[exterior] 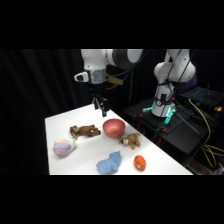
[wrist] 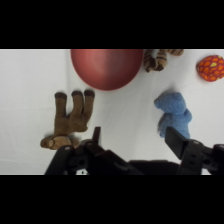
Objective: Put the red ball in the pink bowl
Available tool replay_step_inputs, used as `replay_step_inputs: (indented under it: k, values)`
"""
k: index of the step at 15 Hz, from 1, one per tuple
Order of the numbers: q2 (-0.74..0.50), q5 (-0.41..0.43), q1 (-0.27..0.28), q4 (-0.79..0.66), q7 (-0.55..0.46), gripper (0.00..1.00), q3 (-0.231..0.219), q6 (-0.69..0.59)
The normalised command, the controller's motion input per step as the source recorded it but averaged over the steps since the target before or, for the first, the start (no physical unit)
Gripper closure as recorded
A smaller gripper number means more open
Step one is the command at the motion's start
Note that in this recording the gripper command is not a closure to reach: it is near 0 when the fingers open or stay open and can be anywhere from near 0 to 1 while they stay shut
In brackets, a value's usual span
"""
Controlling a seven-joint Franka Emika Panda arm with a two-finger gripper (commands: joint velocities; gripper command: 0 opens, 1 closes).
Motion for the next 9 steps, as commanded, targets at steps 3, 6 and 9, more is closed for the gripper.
replay_step_inputs:
  k: [3, 6, 9]
  values:
    - [-0.01, -0.067, -0.023, 0.0, 0.05, 0.0, -0.005, 0.03]
    - [0.06, -0.055, 0.015, 0.01, 0.14, 0.0, 0.023, 0.12]
    - [0.15, -0.018, 0.094, 0.03, 0.22, 0.0, 0.086, 0.19]
